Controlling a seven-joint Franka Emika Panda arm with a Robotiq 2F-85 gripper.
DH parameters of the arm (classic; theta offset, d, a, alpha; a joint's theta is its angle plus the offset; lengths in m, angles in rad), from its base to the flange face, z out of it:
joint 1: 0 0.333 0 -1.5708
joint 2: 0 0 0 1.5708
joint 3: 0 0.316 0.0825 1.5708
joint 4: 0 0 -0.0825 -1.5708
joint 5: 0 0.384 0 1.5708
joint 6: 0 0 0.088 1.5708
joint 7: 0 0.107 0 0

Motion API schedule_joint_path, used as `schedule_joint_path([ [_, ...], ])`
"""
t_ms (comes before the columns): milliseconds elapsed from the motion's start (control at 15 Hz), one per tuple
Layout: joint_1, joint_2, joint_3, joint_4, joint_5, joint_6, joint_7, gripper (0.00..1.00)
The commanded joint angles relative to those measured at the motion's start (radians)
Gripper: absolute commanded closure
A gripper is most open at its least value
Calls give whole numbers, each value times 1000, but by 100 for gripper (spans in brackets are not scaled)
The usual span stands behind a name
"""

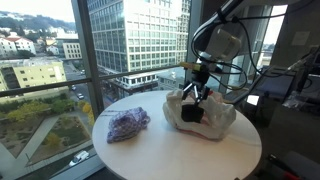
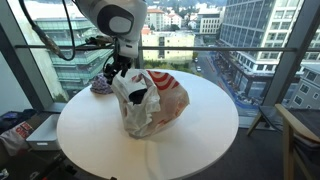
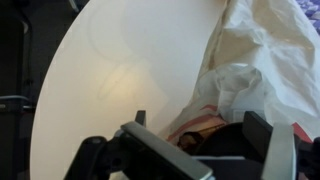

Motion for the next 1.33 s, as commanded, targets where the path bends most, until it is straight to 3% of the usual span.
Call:
schedule_joint_path([
  [0, 21, -132, 23, -79, -230, 77, 137, 0],
  [267, 16, -234, 74, -112, -460, 143, 240, 0],
  [467, 14, -242, 128, -87, -580, 209, 257, 0],
  [867, 65, -52, 217, 13, -601, 478, 209, 0],
  [1133, 152, 122, 251, 119, -559, 536, 139, 0],
  [1267, 182, 216, 254, 195, -659, 525, 188, 0],
])
